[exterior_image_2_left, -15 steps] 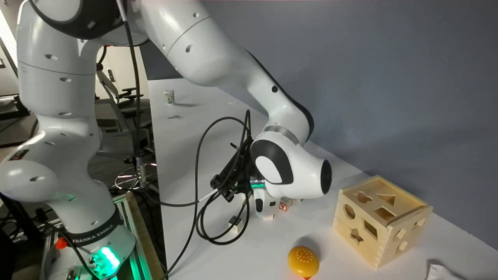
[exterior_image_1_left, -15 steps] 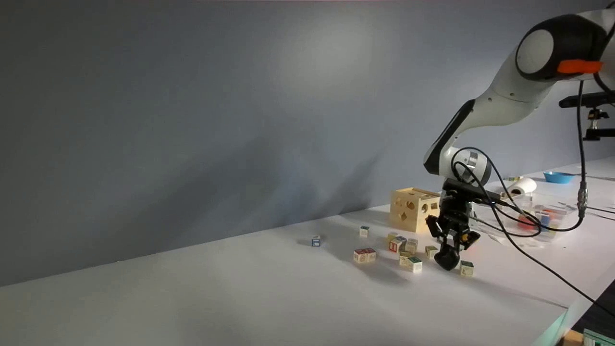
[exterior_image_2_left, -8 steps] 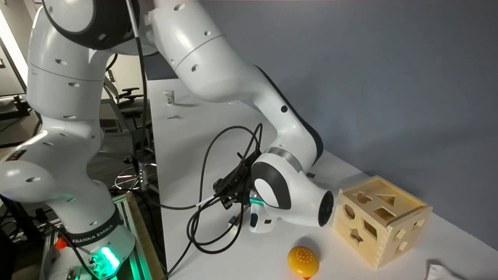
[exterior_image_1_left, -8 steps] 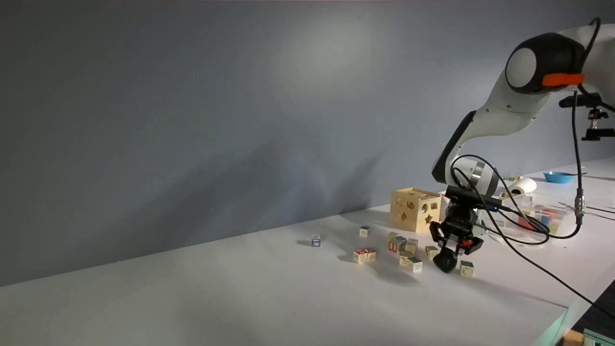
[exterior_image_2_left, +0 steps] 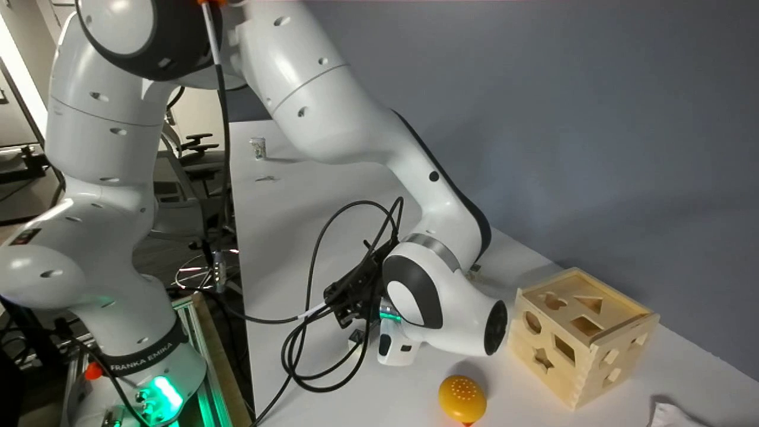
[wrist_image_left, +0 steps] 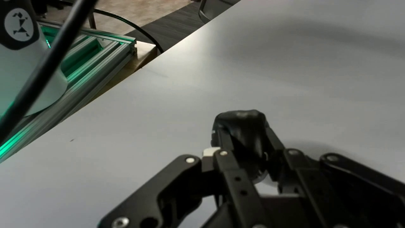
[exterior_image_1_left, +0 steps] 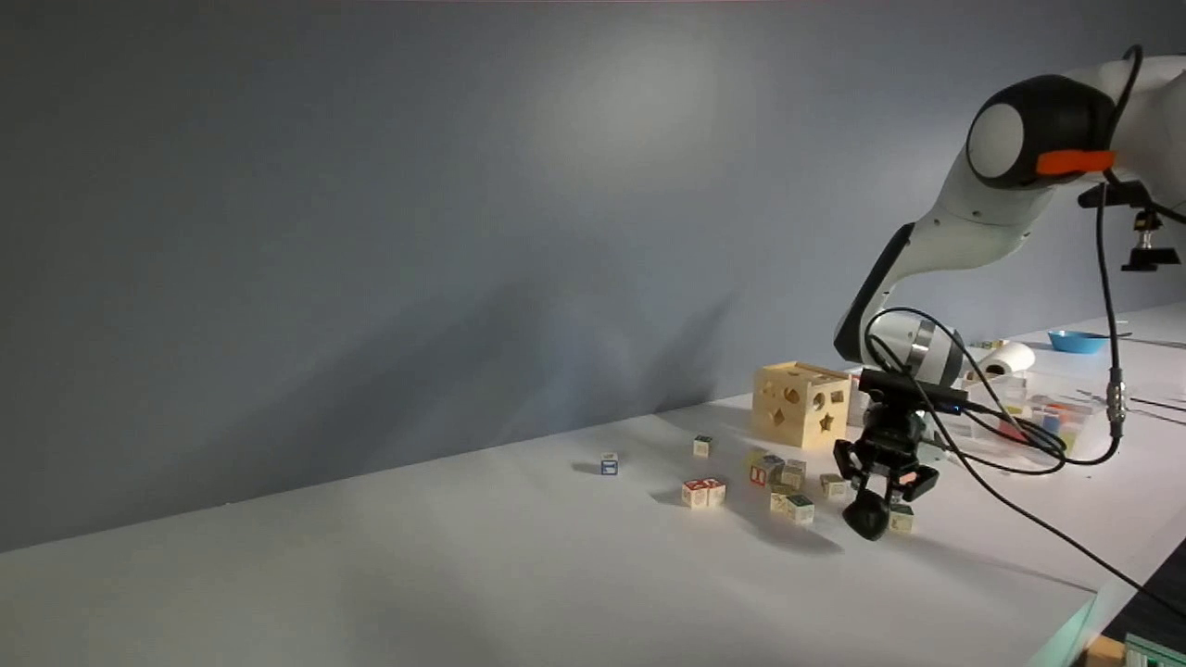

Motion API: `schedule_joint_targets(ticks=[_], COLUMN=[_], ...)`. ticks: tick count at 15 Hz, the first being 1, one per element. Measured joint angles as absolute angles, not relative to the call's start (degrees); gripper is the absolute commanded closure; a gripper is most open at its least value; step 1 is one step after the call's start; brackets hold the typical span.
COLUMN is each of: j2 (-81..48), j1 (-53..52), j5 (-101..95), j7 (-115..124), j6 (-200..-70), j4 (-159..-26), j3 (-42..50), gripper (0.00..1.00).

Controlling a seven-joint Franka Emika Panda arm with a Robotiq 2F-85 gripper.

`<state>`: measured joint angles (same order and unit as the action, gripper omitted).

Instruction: Move the black object to the left.

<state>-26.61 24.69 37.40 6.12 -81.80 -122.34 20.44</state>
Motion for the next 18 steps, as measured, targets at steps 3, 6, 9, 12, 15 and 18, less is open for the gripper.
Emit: schedule_joint_targets(ticks=[3,6,9,12,15,18], j2=[-27.1,-27.0,-26.1,-23.4,-19.1,-13.0], j1=[24.6,24.3,23.5,22.1,20.2,18.0], j5=[36.5,34.3,30.7,26.2,22.8,20.5], j7=[6.2,6.3,6.3,6.4,6.4,5.9], j6=[-83.7,-87.0,-90.5,-94.1,-96.5,-99.3], j4=[-122.5,-122.5,-122.4,-122.6,-123.1,-125.0], j3=[20.5,20.6,20.7,20.7,20.6,19.4], gripper=[0.24,0.02,0.00,0.00,0.00,0.00])
